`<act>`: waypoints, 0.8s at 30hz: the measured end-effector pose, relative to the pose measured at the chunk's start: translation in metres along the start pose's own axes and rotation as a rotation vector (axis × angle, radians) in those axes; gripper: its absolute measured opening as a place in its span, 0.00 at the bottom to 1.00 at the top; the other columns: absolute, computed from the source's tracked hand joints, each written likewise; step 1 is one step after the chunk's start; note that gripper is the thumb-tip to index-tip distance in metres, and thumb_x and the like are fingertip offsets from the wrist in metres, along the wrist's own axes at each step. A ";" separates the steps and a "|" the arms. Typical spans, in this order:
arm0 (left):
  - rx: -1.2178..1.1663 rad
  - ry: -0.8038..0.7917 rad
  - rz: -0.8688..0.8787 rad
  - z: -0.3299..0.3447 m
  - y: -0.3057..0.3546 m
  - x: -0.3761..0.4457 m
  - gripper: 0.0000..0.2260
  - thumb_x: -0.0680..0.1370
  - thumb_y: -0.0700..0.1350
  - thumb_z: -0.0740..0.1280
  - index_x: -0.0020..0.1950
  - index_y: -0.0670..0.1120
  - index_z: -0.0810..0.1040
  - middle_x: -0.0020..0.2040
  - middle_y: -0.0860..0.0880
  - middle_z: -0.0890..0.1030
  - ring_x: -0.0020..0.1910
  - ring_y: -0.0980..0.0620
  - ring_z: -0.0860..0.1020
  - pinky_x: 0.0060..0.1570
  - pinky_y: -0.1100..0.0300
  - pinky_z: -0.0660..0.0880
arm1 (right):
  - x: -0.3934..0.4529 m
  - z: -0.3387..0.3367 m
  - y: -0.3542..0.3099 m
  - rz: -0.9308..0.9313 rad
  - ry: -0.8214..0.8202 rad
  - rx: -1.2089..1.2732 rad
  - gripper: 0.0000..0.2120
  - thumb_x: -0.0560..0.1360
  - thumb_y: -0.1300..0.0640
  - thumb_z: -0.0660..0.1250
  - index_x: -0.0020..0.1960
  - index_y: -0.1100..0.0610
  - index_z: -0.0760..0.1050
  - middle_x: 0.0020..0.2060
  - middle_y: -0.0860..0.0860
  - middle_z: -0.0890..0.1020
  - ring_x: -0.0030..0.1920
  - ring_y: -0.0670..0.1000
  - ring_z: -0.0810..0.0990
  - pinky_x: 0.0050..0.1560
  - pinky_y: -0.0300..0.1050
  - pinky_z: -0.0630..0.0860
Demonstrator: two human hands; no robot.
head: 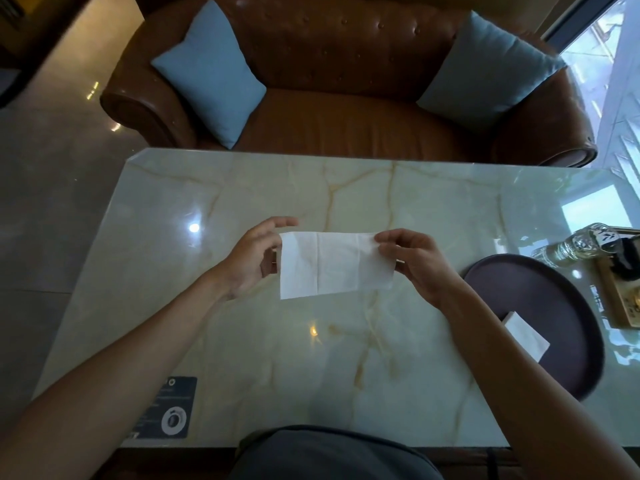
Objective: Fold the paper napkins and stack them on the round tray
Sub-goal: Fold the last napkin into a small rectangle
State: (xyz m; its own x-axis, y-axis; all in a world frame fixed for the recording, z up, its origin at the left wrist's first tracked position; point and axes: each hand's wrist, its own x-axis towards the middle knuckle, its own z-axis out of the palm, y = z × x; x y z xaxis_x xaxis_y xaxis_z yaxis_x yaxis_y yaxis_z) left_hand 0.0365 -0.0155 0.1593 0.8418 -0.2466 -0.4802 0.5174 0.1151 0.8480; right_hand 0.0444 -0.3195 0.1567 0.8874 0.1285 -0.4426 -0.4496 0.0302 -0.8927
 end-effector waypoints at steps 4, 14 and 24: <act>-0.128 -0.047 -0.123 -0.005 0.002 0.005 0.18 0.78 0.54 0.63 0.64 0.46 0.76 0.47 0.44 0.81 0.41 0.48 0.81 0.43 0.53 0.77 | -0.002 0.004 -0.008 -0.034 0.005 -0.020 0.14 0.76 0.72 0.67 0.55 0.56 0.81 0.46 0.54 0.83 0.45 0.51 0.81 0.48 0.45 0.77; 0.680 -0.124 0.103 0.020 0.015 0.004 0.07 0.80 0.46 0.72 0.56 0.49 0.86 0.53 0.54 0.87 0.53 0.59 0.83 0.54 0.65 0.78 | 0.001 0.032 -0.020 -0.325 -0.160 -0.908 0.27 0.72 0.49 0.78 0.69 0.49 0.77 0.69 0.49 0.77 0.68 0.47 0.75 0.71 0.46 0.68; 1.014 -0.098 0.174 0.014 0.032 -0.007 0.07 0.80 0.53 0.68 0.55 0.57 0.84 0.53 0.59 0.84 0.54 0.61 0.81 0.57 0.59 0.76 | 0.007 0.073 -0.026 -0.310 -0.284 -0.966 0.08 0.78 0.50 0.72 0.55 0.50 0.85 0.45 0.46 0.85 0.47 0.43 0.81 0.46 0.32 0.72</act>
State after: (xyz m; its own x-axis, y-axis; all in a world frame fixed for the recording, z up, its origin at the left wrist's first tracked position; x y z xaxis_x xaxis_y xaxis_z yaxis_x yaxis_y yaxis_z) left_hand 0.0447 -0.0234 0.1926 0.8531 -0.3864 -0.3506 -0.0213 -0.6972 0.7165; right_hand 0.0549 -0.2470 0.1829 0.8374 0.4816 -0.2586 0.1760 -0.6854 -0.7065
